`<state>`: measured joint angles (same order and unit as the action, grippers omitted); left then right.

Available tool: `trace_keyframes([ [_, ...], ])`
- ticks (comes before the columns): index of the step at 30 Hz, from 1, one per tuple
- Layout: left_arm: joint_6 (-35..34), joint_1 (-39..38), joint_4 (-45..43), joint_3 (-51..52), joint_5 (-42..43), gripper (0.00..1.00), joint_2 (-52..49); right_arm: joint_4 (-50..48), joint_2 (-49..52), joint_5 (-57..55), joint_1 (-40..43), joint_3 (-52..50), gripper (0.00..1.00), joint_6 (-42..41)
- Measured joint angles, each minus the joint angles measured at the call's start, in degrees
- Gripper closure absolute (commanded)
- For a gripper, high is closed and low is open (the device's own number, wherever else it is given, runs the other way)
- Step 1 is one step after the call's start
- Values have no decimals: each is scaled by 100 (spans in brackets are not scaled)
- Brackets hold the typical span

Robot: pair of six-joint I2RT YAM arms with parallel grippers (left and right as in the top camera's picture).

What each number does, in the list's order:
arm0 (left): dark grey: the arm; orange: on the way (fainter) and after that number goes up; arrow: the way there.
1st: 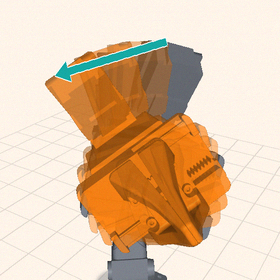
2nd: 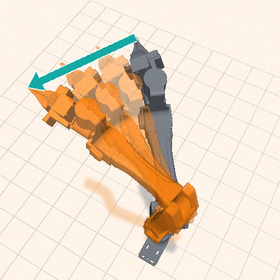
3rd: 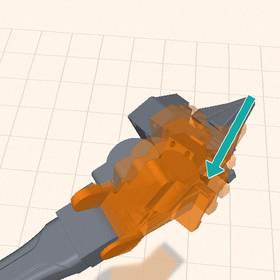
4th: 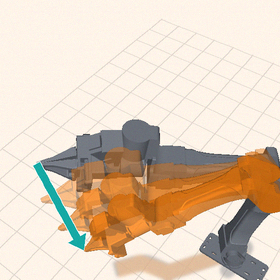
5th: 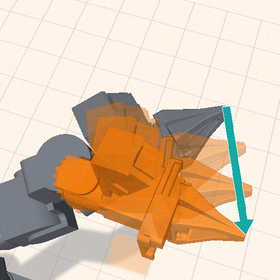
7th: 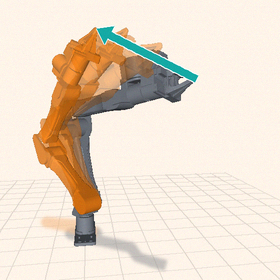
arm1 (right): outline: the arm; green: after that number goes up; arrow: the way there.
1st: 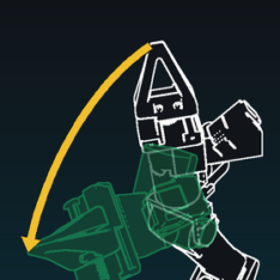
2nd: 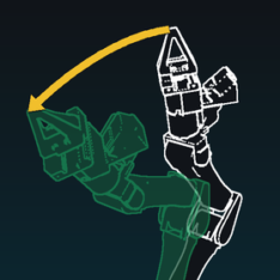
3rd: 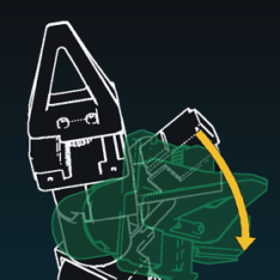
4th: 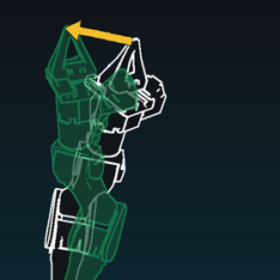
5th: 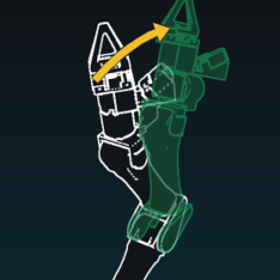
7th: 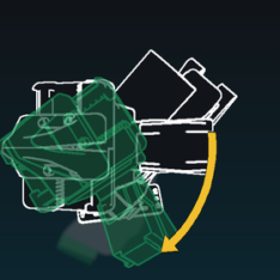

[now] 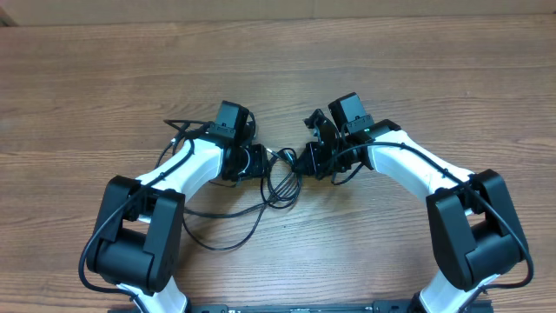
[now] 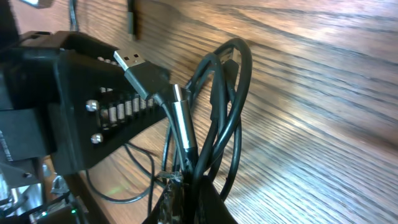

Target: Untangle cables

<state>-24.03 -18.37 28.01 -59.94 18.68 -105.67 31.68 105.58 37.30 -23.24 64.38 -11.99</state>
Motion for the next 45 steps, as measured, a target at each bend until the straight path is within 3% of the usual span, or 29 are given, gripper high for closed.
trace_keyframes([
  [6,330,216,28,-2,376,47,-22,-219,2,315,0,0,96,-4],
  [19,1036,573,144,0,748,54,-66,-520,2,994,0,0,96,-7],
  [45,940,573,-63,2,577,57,-87,2,2,1255,0,-7,96,-304],
])
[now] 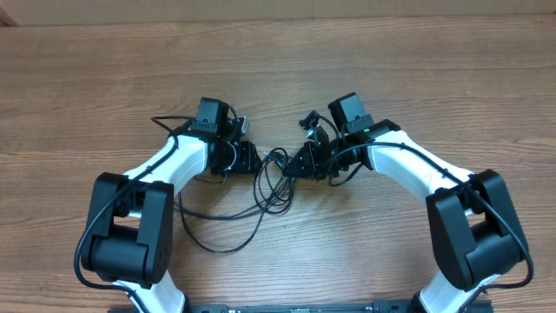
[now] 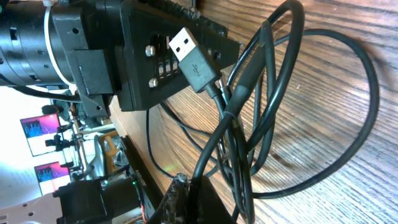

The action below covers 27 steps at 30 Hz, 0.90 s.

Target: Untangle cables

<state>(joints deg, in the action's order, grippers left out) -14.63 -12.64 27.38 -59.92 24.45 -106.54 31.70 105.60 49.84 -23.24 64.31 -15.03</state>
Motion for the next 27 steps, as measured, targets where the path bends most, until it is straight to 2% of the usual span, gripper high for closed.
trace_keyframes([
  [10,-2,0,-7,0,-2,56,0,46,0,-20,0,0,96,4],
  [14,-4,0,-13,0,-2,55,0,177,0,-1158,-4,0,96,-195],
  [15,-4,0,-15,0,-2,55,0,219,0,-1445,-4,0,95,-280],
  [17,-4,0,-17,0,0,55,0,319,0,-2039,-2,0,81,-459],
  [20,-17,0,-20,0,0,55,0,479,0,-2623,-4,-2,67,-654],
  [23,-20,0,-20,0,2,55,0,640,0,-2905,-4,-4,63,-789],
  [27,-22,0,-22,0,4,52,0,769,0,-2927,-4,-4,64,-855],
])
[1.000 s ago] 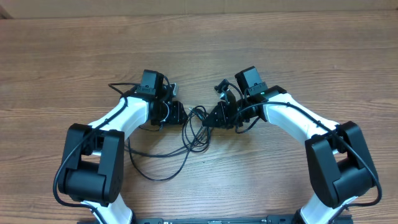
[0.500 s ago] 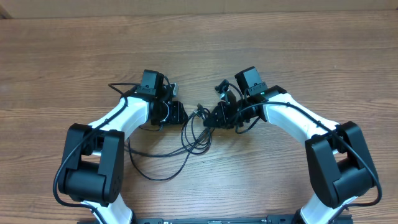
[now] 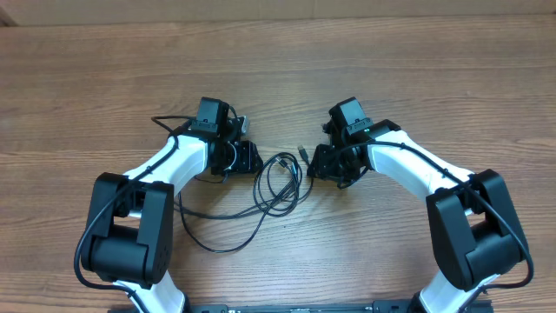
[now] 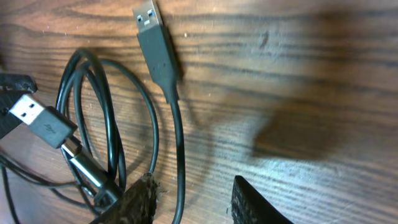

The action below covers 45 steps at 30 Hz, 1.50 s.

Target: Untangle cables

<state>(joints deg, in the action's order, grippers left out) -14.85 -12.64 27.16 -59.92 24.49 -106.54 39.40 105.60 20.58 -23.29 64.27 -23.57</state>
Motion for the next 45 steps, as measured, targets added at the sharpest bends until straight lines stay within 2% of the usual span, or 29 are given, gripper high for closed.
trace_keyframes([
  [8,0,0,-2,0,17,52,0,-13,0,1427,28,0,63,566],
  [11,0,0,-4,0,17,52,0,-33,0,1576,35,0,62,688],
  [17,0,0,-20,0,20,52,0,-219,0,999,-210,0,63,658],
  [22,0,0,-20,0,20,51,0,-463,0,260,-595,0,69,155],
  [25,-2,0,-20,0,26,48,0,-494,0,-111,-765,0,76,-87],
  [29,-4,0,-24,-2,59,47,0,-529,0,-544,-986,0,89,-332],
  [32,0,0,-26,-2,72,48,0,-540,0,-662,-1021,0,93,-498],
  [34,22,0,-24,-2,96,52,0,-535,0,-728,-1016,0,94,-538],
  [40,46,-15,111,-4,103,50,0,-632,0,-691,-1012,0,96,-601],
  [45,42,-168,514,-105,-105,59,0,-1117,0,-245,-1012,-2,96,-568],
])
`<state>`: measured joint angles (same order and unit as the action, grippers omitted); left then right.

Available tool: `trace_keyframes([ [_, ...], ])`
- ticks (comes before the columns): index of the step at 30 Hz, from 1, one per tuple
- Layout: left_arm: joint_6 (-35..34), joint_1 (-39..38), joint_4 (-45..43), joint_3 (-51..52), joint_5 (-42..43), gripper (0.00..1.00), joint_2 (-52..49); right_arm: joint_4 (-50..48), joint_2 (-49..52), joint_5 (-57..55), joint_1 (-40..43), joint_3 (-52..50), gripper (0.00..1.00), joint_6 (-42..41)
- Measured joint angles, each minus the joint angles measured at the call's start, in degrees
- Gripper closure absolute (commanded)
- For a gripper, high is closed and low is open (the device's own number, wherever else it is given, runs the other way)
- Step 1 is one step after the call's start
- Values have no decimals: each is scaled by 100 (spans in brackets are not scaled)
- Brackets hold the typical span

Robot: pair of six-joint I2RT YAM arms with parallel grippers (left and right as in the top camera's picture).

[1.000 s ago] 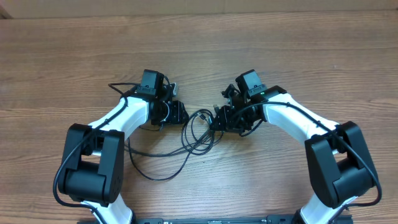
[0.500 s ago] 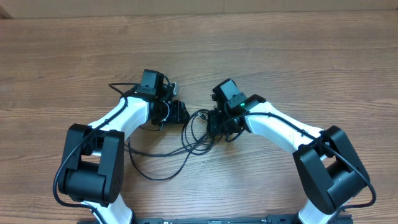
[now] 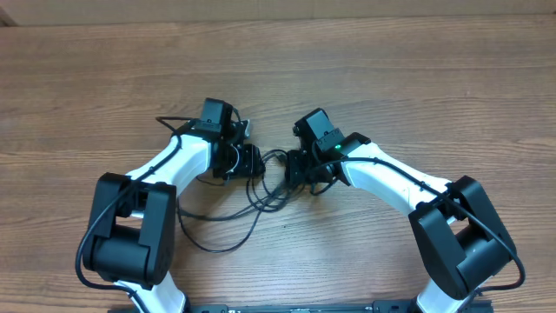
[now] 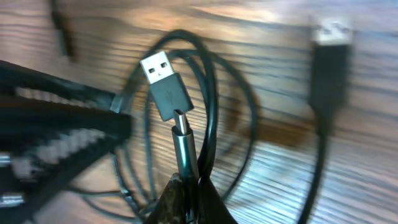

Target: Untangle cables

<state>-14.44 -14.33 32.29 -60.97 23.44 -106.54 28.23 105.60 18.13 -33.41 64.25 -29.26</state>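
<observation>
A tangle of thin black cables (image 3: 271,193) lies on the wooden table between my two arms, with loops (image 3: 217,233) trailing toward the front left. My right gripper (image 4: 186,185) is shut on one cable just below its silver sleeve, and that cable's USB plug (image 4: 163,79) stands up above the fingers. In the overhead view the right gripper (image 3: 298,170) sits at the tangle's right side. A second USB plug (image 4: 328,67) lies blurred on the wood to the right. My left gripper (image 3: 251,163) is at the tangle's left edge, its fingers (image 4: 59,112) closed together on a cable strand.
The wooden table (image 3: 417,78) stretches bare beyond and beside the arms. The left arm's own wiring (image 3: 174,123) loops out behind its wrist.
My right gripper was open over the table beside a loose USB plug. It has moved left into the tangle and is now shut on a cable below another USB plug. The left gripper barely moved.
First both grippers held the tangle close together at the middle. Then the left arm stood further left and the loops were stretched out. After that the right gripper was open with the cables lying flat. Now it grips a cable again.
</observation>
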Motion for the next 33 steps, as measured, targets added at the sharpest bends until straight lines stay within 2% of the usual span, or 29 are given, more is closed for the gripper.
trace_keyframes([
  [3,-13,-61,413,-136,-463,59,0,-175,0,304,0,0,96,31],
  [9,-15,-70,503,-240,-1202,61,0,-127,0,479,11,0,94,70],
  [19,-15,-70,498,-251,-1517,61,0,702,0,-116,229,0,92,72],
  [25,-15,-70,496,-251,-1537,60,0,1130,0,-442,343,-4,72,81],
  [33,-15,-70,476,-251,-1539,60,0,1196,0,-286,348,103,72,136],
])
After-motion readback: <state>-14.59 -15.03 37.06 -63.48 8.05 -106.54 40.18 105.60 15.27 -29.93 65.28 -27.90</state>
